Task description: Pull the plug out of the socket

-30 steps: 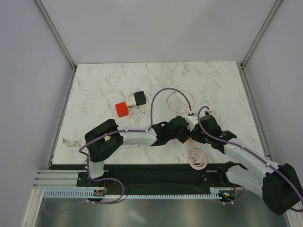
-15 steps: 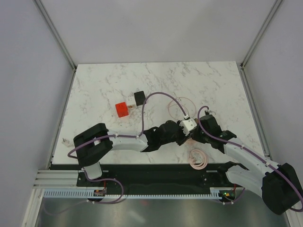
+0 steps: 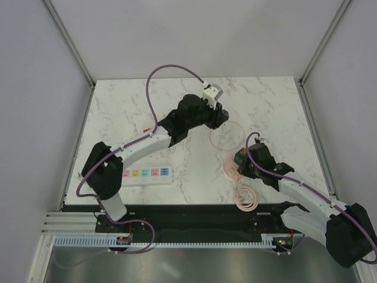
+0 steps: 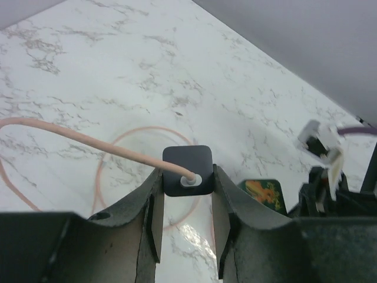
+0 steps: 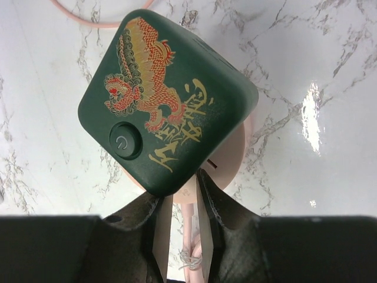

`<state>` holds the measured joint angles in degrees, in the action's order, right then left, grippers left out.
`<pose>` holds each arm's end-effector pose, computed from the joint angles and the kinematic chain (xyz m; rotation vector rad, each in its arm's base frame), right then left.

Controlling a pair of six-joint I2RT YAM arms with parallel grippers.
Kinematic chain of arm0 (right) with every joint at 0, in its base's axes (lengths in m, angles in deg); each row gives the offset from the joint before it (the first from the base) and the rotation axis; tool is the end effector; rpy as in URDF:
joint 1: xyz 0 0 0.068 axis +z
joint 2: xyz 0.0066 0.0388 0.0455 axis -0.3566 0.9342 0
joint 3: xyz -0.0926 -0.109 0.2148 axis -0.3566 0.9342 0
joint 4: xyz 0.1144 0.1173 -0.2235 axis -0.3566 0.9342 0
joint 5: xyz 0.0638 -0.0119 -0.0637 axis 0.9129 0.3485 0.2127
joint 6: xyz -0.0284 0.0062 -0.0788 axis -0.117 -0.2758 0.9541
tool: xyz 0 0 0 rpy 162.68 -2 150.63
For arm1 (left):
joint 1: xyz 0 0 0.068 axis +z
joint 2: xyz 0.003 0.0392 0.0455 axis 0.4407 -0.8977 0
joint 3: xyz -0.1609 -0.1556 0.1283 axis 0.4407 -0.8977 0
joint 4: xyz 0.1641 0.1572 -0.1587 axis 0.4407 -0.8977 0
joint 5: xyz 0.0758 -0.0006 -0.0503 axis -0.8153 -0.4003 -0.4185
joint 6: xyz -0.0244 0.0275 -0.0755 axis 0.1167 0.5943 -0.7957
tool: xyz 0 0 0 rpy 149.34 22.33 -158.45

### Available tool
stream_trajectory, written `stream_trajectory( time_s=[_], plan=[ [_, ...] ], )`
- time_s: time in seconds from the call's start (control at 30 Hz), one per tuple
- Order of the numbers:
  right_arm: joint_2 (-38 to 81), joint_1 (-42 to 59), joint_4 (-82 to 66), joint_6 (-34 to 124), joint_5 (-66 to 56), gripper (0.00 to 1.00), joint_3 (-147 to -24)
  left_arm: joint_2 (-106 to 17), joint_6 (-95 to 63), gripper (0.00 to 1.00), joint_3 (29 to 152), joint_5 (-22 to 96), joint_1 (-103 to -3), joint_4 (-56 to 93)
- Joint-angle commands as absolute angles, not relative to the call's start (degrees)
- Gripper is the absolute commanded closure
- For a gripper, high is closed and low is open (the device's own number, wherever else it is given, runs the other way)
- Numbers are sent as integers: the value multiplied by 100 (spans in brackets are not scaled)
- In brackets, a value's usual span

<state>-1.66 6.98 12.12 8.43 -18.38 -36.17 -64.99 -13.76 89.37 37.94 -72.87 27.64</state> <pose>0.2100 0.1026 0.1233 0.3860 2.4867 0.3996 0.3011 -0.3369 0.2721 0.7195 1.7353 -0.8251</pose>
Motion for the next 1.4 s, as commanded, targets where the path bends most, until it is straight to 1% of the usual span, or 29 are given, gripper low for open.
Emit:
stream_trajectory(
  time_s=[0.0,0.1,0.13,0.23,0.37,0.5,0.73,0.9,1.0,1.1,1.17,1.23,1.37],
  plan=[
    [-13,714,1705,876,-1730,69,-3399,-7044,-1646,98,10294,4420,-6914,1649],
    [-30,714,1713,894,-1713,69,-3417,-7203,-1532,98,10893,4043,-6685,1287],
    [-39,706,1714,894,-1704,69,-3408,-7203,-1262,98,11009,3642,-6684,1243],
    [-57,714,1714,902,-1704,69,-3408,-7150,-706,98,11274,2946,-6684,1207],
    [4,714,1705,938,-1722,68,-3443,-7115,-196,98,11397,2505,-6675,1268],
    [48,714,1713,981,-1704,68,-3496,-7177,129,98,11485,2399,-6667,1269],
    [31,714,1713,990,-1678,67,-3479,-7379,200,98,11406,2767,-6667,1260],
    [31,723,1713,1008,-1651,66,-3513,-7685,51,97,11195,2785,-6667,1278],
    [-4,714,1714,1017,-1651,66,-3505,-8018,-168,93,11326,2715,-6649,1006],
    [4,714,1713,1017,-1625,65,-3496,-8580,-396,90,11781,2855,-6570,304],
    [13,714,1714,1025,-1634,65,-3496,-8881,-433,88,12038,3162,-6526,-144],
    [13,714,1713,1034,-1625,65,-3487,-9144,-730,85,12188,3608,-6413,-217],
    [-48,714,1705,1034,-1590,64,-3487,-9487,-1380,83,12250,4506,-6087,-155]
  ],
)
